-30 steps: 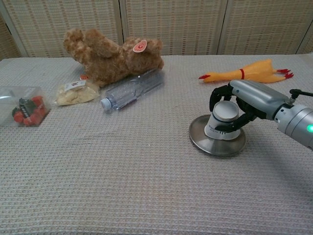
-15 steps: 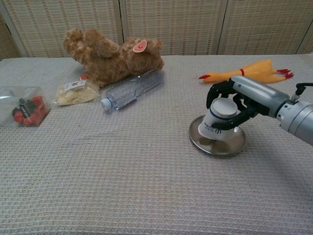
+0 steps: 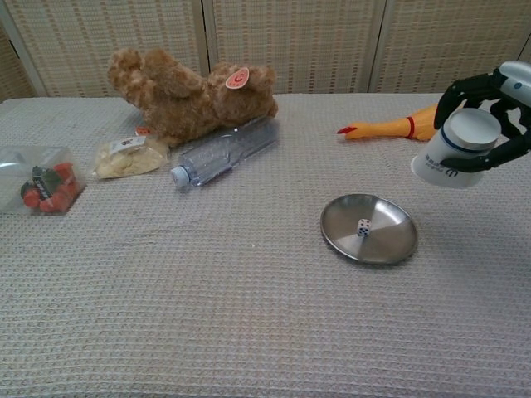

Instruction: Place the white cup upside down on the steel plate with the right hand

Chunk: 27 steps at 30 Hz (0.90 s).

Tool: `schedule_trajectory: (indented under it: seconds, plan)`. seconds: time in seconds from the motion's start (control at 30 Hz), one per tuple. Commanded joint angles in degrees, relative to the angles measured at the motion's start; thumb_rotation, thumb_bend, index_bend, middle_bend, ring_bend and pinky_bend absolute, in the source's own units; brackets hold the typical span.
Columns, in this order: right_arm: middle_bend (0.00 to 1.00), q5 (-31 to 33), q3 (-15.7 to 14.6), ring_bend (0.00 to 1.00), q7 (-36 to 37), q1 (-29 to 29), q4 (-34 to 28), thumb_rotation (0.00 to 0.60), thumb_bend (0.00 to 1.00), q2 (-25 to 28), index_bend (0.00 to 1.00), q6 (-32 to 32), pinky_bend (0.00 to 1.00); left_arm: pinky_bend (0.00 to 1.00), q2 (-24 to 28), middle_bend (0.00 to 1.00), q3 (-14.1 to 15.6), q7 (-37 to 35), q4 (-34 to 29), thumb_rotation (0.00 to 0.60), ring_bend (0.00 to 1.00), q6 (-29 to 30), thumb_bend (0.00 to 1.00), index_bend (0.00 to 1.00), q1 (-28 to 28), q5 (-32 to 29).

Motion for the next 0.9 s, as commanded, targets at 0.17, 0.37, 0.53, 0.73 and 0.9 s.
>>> schedule_trajectory:
  seconds: [0.17, 0.37, 0.53, 0.73, 0.9]
  plan:
    - [0.54, 2.1, -1.6, 0.48, 14.3, -2.0, 16.6, 0.6, 0.17, -4.0, 0.57, -3.8, 0.79, 0.56, -0.3, 0.41, 0.0, 0.7, 0.0, 0.6, 0.4, -0.6, 0.37, 0.27, -0.2, -0.3]
    - [0.42, -0.2, -3.6, 0.3, 22.2, -1.4, 25.6, 0.6, 0.17, -7.3, 0.38, -5.8, 0.67, 0.56, -0.3, 0.41, 0.0, 0.8, 0.0, 0.6, 0.4, -1.0, 0.37, 0.27, -0.3, -0.7]
    - [0.28, -2.1, -4.7, 0.1, 25.3, -1.7, 29.7, 0.6, 0.12, -8.9, 0.28, -4.2, 0.52, 0.56, -0.2, 0.41, 0.1, 0.7, 0.0, 0.6, 0.4, -0.8, 0.36, 0.27, -0.3, -0.5]
    - [0.19, -3.5, -5.5, 0.01, 27.4, -2.0, 32.2, 0.6, 0.12, -9.6, 0.22, -2.8, 0.38, 0.56, -0.2, 0.41, 0.2, 0.8, -0.1, 0.6, 0.4, -0.7, 0.36, 0.27, -0.3, -0.3]
    - [0.06, -4.7, -6.1, 0.0, 26.0, -3.0, 30.3, 0.6, 0.09, -7.6, 0.1, 0.1, 0.17, 0.56, -0.2, 0.41, 0.2, 0.9, -0.1, 0.6, 0.4, -0.7, 0.36, 0.27, -0.3, -0.4]
